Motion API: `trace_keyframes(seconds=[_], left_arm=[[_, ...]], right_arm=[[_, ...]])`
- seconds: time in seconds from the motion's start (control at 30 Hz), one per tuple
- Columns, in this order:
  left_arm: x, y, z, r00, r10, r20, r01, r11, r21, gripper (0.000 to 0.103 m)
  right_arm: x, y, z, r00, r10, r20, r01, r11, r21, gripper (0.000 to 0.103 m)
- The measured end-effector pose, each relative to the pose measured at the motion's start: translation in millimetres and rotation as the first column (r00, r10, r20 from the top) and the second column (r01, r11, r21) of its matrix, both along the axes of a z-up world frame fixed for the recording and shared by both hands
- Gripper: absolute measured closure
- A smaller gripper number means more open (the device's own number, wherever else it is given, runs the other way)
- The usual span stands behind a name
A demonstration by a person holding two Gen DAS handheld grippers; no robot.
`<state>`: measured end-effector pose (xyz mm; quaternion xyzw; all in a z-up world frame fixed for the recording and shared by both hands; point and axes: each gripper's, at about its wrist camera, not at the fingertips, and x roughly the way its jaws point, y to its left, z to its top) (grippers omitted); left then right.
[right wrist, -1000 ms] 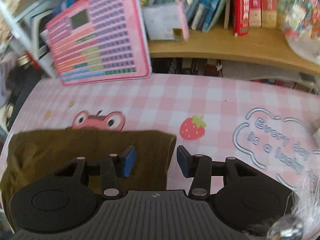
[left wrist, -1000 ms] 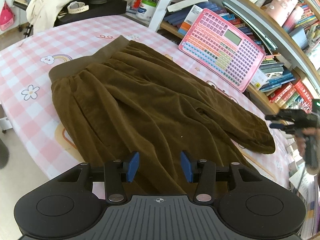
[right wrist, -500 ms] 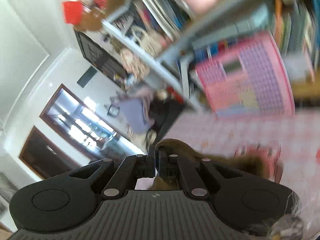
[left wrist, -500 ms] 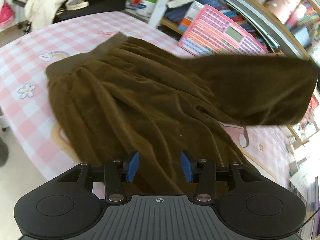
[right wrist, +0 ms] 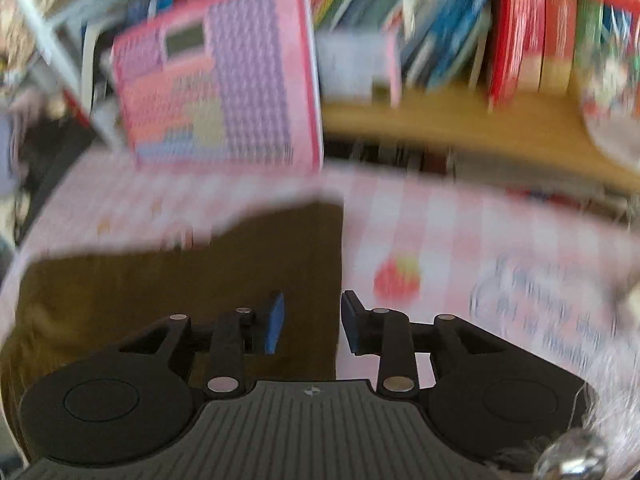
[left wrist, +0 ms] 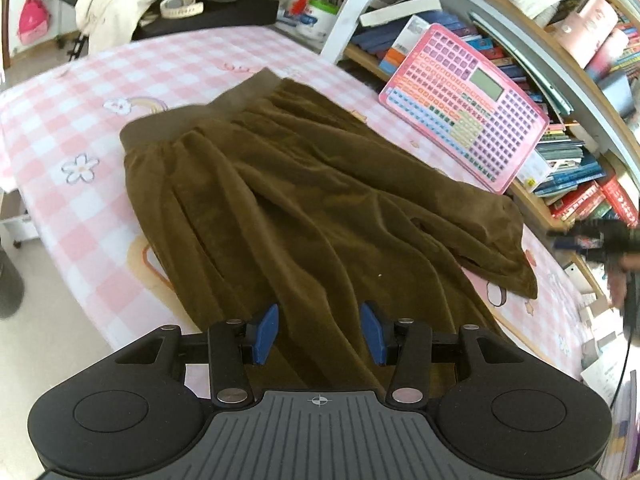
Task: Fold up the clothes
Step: 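Grasp the garment's leg hem with the right gripper and pull it straight, then move the left gripper to the olive waistband and grasp it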
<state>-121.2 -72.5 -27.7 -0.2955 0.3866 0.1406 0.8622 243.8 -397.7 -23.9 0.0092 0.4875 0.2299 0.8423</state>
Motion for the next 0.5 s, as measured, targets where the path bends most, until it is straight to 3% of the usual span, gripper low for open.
trace_keyframes(seconds=[0.17, 0.23, 0.3, 0.33, 0.43, 0.5], left_arm=[[16, -13, 0, 0.996, -0.084, 0.009, 0.084, 0.996, 0.010, 0.057], [19, -18, 1, 0.994, -0.112, 0.010, 0.112, 0.994, 0.018, 0.057], [21, -17, 2, 0.994, -0.112, 0.015, 0.112, 0.993, 0.021, 0.057], [21, -17, 2, 0.993, -0.113, 0.017, 0.112, 0.993, 0.023, 0.057], [23, -17, 4, 0.993, -0.113, 0.024, 0.112, 0.993, 0.028, 0.057], [24, -16, 5, 0.993, -0.113, 0.028, 0.112, 0.993, 0.031, 0.057]], right_arm=[[-30, -3, -44, 0.996, -0.050, -0.077, 0.046, 0.998, -0.049, 0.074], [-34, 3, -47, 0.998, -0.048, -0.045, 0.046, 0.998, -0.039, 0.086], [-36, 13, -43, 1.000, 0.015, -0.024, -0.017, 0.997, -0.076, 0.089], [-37, 17, -41, 0.999, 0.047, -0.015, -0.048, 0.994, -0.095, 0.096], [-51, 8, 1, 0.990, 0.066, 0.121, -0.061, 0.997, -0.039, 0.096], [-57, -5, 10, 0.991, 0.024, 0.134, -0.021, 0.999, -0.026, 0.096]])
